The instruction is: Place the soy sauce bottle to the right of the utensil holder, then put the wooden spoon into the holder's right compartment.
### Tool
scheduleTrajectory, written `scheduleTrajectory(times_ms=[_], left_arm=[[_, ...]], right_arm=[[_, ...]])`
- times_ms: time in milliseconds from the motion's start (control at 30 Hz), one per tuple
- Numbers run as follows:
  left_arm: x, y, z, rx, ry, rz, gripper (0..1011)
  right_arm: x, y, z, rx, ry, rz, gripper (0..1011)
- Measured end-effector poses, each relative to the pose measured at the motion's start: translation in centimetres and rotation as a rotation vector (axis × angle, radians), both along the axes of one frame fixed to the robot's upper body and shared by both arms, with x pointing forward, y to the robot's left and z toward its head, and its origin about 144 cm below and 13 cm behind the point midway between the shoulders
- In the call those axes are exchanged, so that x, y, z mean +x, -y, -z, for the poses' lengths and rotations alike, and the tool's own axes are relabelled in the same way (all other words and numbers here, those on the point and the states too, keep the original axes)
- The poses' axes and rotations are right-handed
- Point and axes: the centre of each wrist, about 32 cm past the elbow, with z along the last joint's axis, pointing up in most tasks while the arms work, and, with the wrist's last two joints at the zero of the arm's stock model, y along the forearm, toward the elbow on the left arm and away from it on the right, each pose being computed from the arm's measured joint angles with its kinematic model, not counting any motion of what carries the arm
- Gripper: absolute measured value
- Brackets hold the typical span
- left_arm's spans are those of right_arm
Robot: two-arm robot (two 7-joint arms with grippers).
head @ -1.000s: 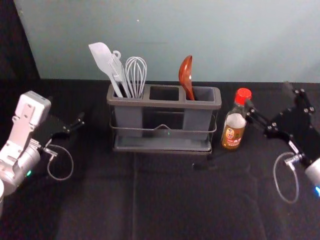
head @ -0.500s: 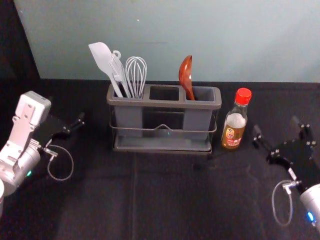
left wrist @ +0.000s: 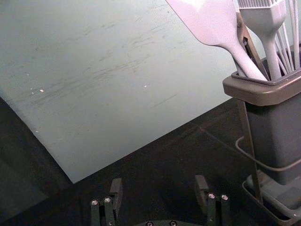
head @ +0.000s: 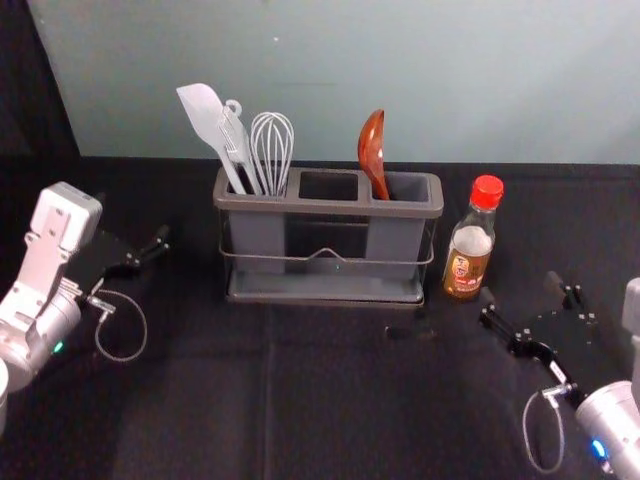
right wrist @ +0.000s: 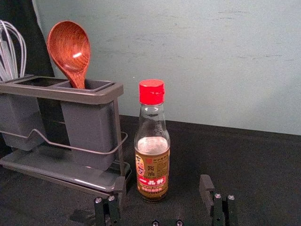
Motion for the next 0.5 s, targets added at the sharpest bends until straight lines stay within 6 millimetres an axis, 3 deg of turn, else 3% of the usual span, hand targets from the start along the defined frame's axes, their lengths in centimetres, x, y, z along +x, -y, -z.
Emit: scheduleTrajectory(times_ms=[500], left_arm=[[0.00,0.00,0.00,0.000,0.000,0.000,1005]], right_arm=[[0.28,0.03,-0.21,-0.037,-0.002,-0.027,1002]])
